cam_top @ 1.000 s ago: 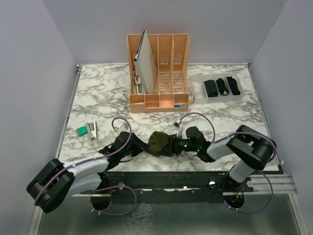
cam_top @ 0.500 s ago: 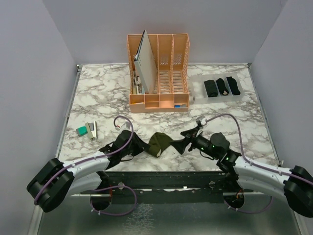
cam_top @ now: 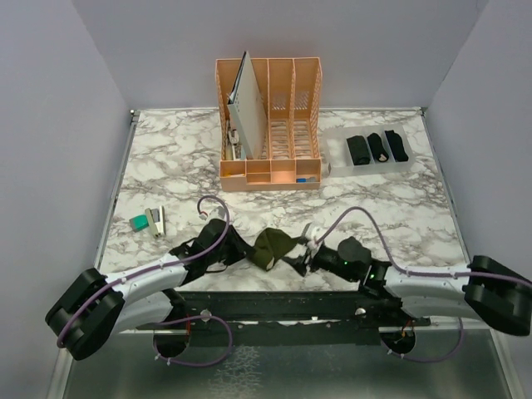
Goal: Roll the underwear
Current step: Roll the underwear to the corner of the board.
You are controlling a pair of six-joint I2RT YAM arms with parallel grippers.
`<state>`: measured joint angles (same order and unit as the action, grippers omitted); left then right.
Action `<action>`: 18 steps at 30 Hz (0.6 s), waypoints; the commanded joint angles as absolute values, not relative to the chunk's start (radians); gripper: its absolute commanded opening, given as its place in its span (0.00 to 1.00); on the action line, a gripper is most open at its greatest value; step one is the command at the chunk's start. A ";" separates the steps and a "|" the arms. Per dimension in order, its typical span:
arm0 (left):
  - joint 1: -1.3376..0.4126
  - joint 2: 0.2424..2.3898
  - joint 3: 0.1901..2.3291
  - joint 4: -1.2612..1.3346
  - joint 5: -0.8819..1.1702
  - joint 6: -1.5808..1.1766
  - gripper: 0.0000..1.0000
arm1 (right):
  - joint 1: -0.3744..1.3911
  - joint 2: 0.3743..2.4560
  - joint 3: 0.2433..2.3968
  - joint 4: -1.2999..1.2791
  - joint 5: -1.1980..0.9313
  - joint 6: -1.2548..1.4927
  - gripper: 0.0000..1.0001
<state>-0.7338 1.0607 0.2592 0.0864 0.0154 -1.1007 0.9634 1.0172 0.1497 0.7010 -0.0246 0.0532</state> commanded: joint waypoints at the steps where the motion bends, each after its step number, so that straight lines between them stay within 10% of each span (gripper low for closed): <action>1: -0.741 1.078 0.282 -0.015 0.040 -1.066 0.24 | 1.205 1.166 0.240 0.754 0.122 -0.504 0.61; 18: -0.747 1.091 0.305 -0.052 0.036 -1.077 0.23 | 1.407 1.695 0.408 1.050 0.316 -0.737 0.60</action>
<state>-0.7372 1.0828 0.3035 0.0227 0.0193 -1.0943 1.3945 1.6470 0.3882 0.9634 0.2520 -0.7223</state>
